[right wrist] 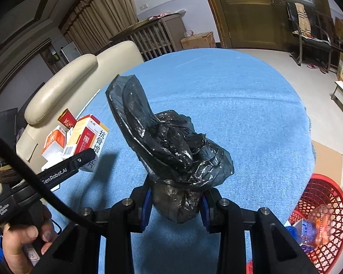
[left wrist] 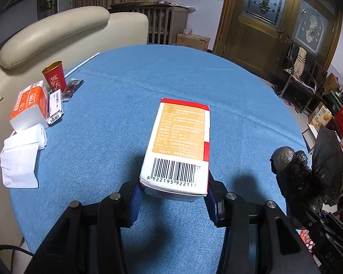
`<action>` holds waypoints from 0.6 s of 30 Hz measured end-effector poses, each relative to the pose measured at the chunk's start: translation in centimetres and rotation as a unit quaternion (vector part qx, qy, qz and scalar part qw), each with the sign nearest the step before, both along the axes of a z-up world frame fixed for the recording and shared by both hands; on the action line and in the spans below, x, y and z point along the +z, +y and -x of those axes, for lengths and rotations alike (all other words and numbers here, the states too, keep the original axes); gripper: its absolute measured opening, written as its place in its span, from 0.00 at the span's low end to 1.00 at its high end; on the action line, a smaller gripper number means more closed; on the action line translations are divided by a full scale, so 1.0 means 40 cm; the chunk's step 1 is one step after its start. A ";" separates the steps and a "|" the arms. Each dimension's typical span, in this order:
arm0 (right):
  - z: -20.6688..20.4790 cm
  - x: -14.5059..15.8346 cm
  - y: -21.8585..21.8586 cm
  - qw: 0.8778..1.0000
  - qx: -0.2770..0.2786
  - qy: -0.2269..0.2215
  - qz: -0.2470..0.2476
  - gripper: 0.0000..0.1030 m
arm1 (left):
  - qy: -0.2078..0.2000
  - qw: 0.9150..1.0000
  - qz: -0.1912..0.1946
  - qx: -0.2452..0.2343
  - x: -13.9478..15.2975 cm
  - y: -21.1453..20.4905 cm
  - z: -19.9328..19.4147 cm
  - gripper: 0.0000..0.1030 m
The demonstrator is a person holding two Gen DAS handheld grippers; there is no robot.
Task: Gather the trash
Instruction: 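Carry the black bag and the medicine box over to the red wastebasket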
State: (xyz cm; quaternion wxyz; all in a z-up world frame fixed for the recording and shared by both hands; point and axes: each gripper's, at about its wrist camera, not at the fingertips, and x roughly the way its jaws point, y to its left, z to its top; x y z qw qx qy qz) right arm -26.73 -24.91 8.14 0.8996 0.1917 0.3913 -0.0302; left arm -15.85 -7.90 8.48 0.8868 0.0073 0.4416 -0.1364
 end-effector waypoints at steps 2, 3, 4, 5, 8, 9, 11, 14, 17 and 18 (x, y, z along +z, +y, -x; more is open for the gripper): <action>0.001 0.002 0.002 1.000 -0.002 -0.001 -0.001 0.36 | -0.001 1.000 0.001 -0.002 0.002 -0.003 0.006 0.48; 0.005 0.003 0.000 1.000 -0.003 -0.003 -0.001 0.36 | -0.002 1.000 0.000 -0.005 0.003 -0.006 0.009 0.48; 0.008 0.004 -0.001 1.000 -0.004 -0.004 0.000 0.36 | -0.002 1.000 -0.001 -0.007 0.004 -0.009 0.012 0.48; 0.012 0.004 -0.002 1.000 -0.005 -0.004 0.000 0.36 | -0.002 1.000 -0.001 -0.009 0.005 -0.012 0.015 0.48; 0.019 0.004 -0.006 1.000 -0.009 -0.005 -0.001 0.36 | -0.004 1.000 -0.002 -0.016 0.006 -0.022 0.023 0.48; 0.021 0.004 -0.005 1.000 -0.010 -0.005 -0.001 0.36 | -0.003 1.000 -0.002 -0.017 0.007 -0.024 0.024 0.48; 0.022 0.003 -0.001 1.000 -0.013 -0.005 -0.001 0.36 | -0.004 1.000 -0.002 -0.021 0.007 -0.028 0.026 0.48; 0.022 0.004 0.002 1.000 -0.017 -0.005 -0.001 0.36 | -0.005 1.000 -0.003 -0.027 0.008 -0.036 0.031 0.48; 0.022 0.004 0.005 1.000 -0.021 -0.005 -0.002 0.36 | -0.006 0.999 -0.004 -0.032 0.009 -0.044 0.036 0.48; 0.022 0.004 0.007 1.000 -0.022 -0.006 -0.002 0.36 | -0.006 0.999 -0.004 -0.034 0.009 -0.046 0.038 0.48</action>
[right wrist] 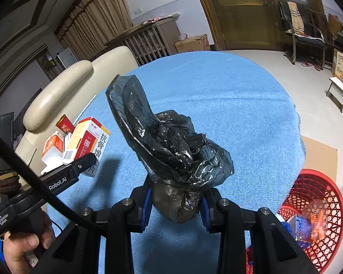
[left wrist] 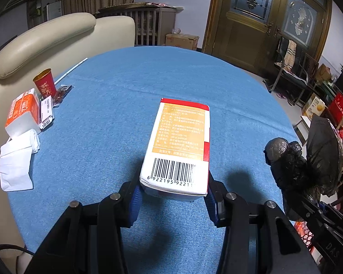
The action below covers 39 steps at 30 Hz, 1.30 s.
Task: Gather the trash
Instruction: 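Carry the black bag and the medicine box over to the red wastebasket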
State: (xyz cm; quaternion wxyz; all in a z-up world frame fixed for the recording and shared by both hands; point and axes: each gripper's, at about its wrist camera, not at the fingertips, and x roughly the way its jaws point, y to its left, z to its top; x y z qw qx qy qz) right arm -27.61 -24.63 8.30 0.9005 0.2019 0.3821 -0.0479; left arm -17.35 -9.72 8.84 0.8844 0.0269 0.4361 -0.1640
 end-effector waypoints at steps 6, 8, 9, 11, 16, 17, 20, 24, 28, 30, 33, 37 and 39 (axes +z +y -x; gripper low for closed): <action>0.003 -0.001 0.003 1.000 -0.006 -0.002 -0.001 0.36 | -0.002 1.000 0.000 -0.008 0.003 -0.012 0.010 0.48; 0.005 -0.001 0.004 1.000 -0.008 -0.002 -0.002 0.36 | -0.003 1.000 -0.001 -0.011 0.004 -0.013 0.011 0.48; 0.006 -0.001 0.004 1.000 -0.008 -0.003 -0.002 0.36 | -0.003 1.000 -0.001 -0.012 0.005 -0.015 0.013 0.48; 0.008 0.000 0.004 1.000 -0.010 -0.004 -0.002 0.36 | -0.003 1.000 -0.001 -0.016 0.003 -0.014 0.010 0.48; 0.015 0.000 0.005 1.000 -0.017 -0.007 -0.002 0.36 | -0.004 1.000 -0.001 -0.023 0.004 -0.023 0.016 0.48; 0.017 0.001 0.005 1.000 -0.018 -0.007 -0.002 0.36 | -0.004 1.000 -0.001 -0.025 0.004 -0.024 0.016 0.48; 0.025 0.002 0.002 1.000 -0.023 -0.009 -0.002 0.36 | -0.004 1.000 0.000 -0.031 0.004 -0.033 0.020 0.48; 0.043 0.004 -0.007 0.999 -0.032 -0.011 -0.003 0.36 | -0.003 0.999 0.000 -0.040 0.003 -0.045 0.026 0.48; 0.058 0.004 -0.021 0.999 -0.041 -0.013 -0.004 0.36 | -0.004 0.999 -0.002 -0.048 0.004 -0.057 0.037 0.48; 0.065 0.005 -0.027 0.999 -0.044 -0.014 -0.005 0.36 | -0.003 0.999 -0.001 -0.052 0.005 -0.063 0.041 0.48; 0.075 0.006 -0.033 0.999 -0.049 -0.016 -0.005 0.36 | -0.003 0.998 -0.002 -0.058 0.005 -0.071 0.049 0.48; 0.096 0.007 -0.043 0.998 -0.058 -0.017 -0.006 0.36 | -0.002 0.998 -0.002 -0.067 0.005 -0.082 0.059 0.48; 0.111 0.009 -0.051 0.998 -0.064 -0.017 -0.005 0.36 | 0.000 0.997 -0.001 -0.072 0.005 -0.088 0.065 0.48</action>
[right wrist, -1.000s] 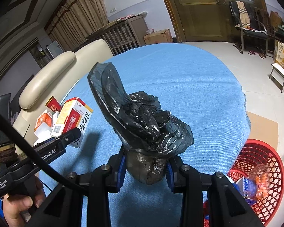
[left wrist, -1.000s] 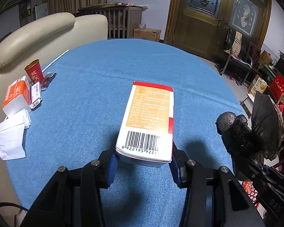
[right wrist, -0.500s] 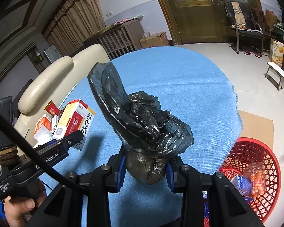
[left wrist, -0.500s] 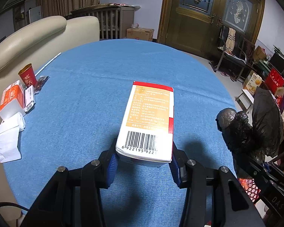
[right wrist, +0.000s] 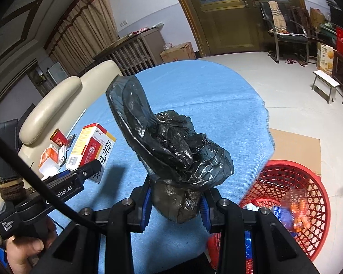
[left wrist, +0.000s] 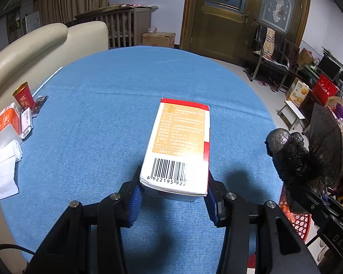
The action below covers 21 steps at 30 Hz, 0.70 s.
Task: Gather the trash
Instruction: 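Carry the black bag and the medicine box over to the red wastebasket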
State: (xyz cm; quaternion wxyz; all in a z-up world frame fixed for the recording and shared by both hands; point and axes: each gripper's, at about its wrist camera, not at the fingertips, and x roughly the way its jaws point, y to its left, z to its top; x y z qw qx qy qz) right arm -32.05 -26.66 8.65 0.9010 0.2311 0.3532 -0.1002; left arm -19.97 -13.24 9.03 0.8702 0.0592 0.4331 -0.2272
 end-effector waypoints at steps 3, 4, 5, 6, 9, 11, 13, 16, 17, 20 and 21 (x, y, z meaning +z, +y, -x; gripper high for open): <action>0.018 0.000 -0.010 1.000 -0.008 0.000 0.001 0.36 | 0.000 1.000 0.000 -0.007 0.001 -0.009 0.006 0.48; 0.026 0.000 -0.016 1.000 -0.013 0.000 0.001 0.36 | 0.000 1.000 0.001 -0.009 0.002 -0.014 0.006 0.48; 0.034 0.000 -0.022 1.000 -0.018 0.001 0.001 0.36 | 0.000 1.000 0.001 -0.012 0.003 -0.020 0.009 0.48; 0.042 -0.001 -0.028 1.000 -0.022 0.001 0.001 0.36 | 0.000 1.000 0.001 -0.015 0.003 -0.025 0.012 0.48; 0.058 0.000 -0.039 1.000 -0.031 0.002 0.001 0.36 | 0.001 1.000 0.001 -0.024 0.003 -0.038 0.023 0.48; 0.065 0.002 -0.043 0.999 -0.035 0.003 0.002 0.36 | 0.003 1.000 0.002 -0.030 0.003 -0.045 0.029 0.48; 0.075 0.004 -0.050 0.999 -0.040 0.003 0.005 0.36 | 0.004 0.999 0.004 -0.034 0.002 -0.051 0.034 0.48; 0.086 0.003 -0.058 0.999 -0.047 0.006 0.006 0.36 | 0.004 0.999 0.004 -0.040 0.002 -0.062 0.041 0.48; 0.089 0.002 -0.061 0.999 -0.048 0.007 0.006 0.36 | 0.005 0.999 0.005 -0.042 0.001 -0.064 0.045 0.48; 0.102 -0.003 -0.074 0.998 -0.055 0.012 0.008 0.36 | 0.006 0.999 0.006 -0.049 0.001 -0.077 0.046 0.48; 0.107 -0.003 -0.080 0.998 -0.058 0.014 0.009 0.36 | 0.008 0.999 0.007 -0.052 0.000 -0.082 0.049 0.48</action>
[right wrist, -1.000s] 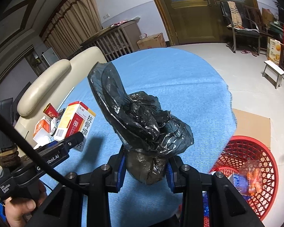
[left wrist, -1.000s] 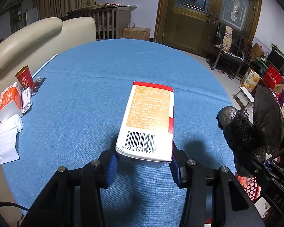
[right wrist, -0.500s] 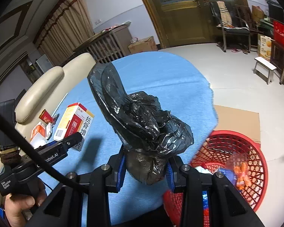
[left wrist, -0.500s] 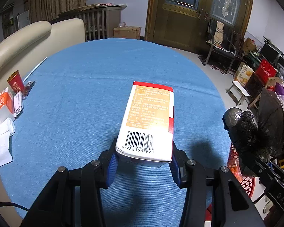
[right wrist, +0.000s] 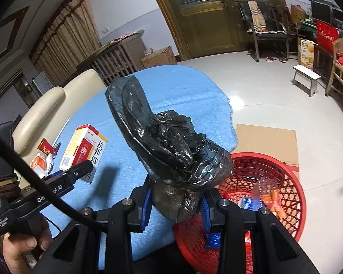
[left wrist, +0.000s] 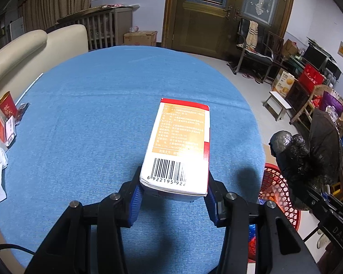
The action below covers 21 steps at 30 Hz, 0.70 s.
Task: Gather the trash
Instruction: 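Carry the black bag and the medicine box over to the red wastebasket, then open the right tool to drop the black bag into the wastebasket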
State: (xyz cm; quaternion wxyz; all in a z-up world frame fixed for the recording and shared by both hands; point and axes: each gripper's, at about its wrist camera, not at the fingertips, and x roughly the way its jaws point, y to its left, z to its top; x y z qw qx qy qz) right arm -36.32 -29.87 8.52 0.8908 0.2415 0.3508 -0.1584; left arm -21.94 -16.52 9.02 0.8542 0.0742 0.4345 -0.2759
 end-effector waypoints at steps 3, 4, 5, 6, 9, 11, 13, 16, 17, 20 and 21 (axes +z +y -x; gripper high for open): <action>0.016 0.000 -0.023 1.000 -0.011 0.006 0.003 0.36 | 0.002 1.000 0.000 -0.007 -0.002 -0.012 0.009 0.48; 0.024 0.000 -0.032 1.000 -0.016 0.007 0.004 0.36 | 0.004 1.000 0.001 -0.010 -0.004 -0.016 0.012 0.48; 0.032 0.001 -0.041 1.000 -0.022 0.008 0.005 0.36 | 0.005 1.000 0.002 -0.013 -0.004 -0.020 0.015 0.48; 0.039 0.001 -0.048 1.000 -0.025 0.009 0.006 0.36 | 0.006 1.000 0.003 -0.017 -0.004 -0.025 0.019 0.48; 0.057 0.004 -0.067 0.999 -0.038 0.015 0.008 0.36 | 0.005 1.000 0.008 -0.029 0.000 -0.042 0.034 0.48; 0.076 0.004 -0.083 0.998 -0.050 0.020 0.011 0.36 | 0.005 0.999 0.012 -0.040 0.004 -0.055 0.044 0.48; 0.095 0.002 -0.101 0.997 -0.066 0.028 0.018 0.36 | 0.005 0.999 0.016 -0.051 0.008 -0.067 0.058 0.48; 0.127 -0.012 -0.129 0.995 -0.088 0.041 0.017 0.36 | 0.005 0.997 0.019 -0.072 0.012 -0.097 0.081 0.48; 0.135 -0.020 -0.137 0.994 -0.094 0.047 0.017 0.36 | 0.004 0.997 0.020 -0.079 0.014 -0.105 0.091 0.48; 0.137 -0.043 -0.152 0.993 -0.102 0.062 0.013 0.36 | 0.002 0.995 0.019 -0.098 0.016 -0.123 0.119 0.48; 0.141 -0.055 -0.155 0.992 -0.105 0.069 0.012 0.36 | 0.001 0.994 0.018 -0.104 0.016 -0.128 0.127 0.48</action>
